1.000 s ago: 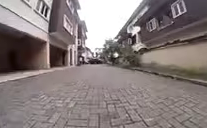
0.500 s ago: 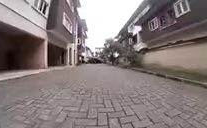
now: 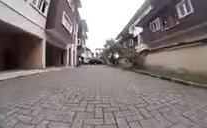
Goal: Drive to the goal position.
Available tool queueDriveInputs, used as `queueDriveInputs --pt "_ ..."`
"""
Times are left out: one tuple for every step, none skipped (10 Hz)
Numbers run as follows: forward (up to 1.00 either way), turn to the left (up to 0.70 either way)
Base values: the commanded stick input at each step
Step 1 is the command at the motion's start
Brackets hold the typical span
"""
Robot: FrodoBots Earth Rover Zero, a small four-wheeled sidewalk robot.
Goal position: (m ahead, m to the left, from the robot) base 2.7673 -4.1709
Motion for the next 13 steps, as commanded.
queueDriveInputs --pt "0.70 0.00" --pt "0.70 0.00" --pt "0.70 0.00" --pt "0.70 0.00" --pt "0.70 0.00" --pt "0.70 0.00" --pt "0.70 0.00" --pt "0.70 0.00" --pt "0.70 0.00" --pt "0.70 0.00" --pt "0.70 0.00" --pt "0.70 0.00" --pt "0.70 0.00"
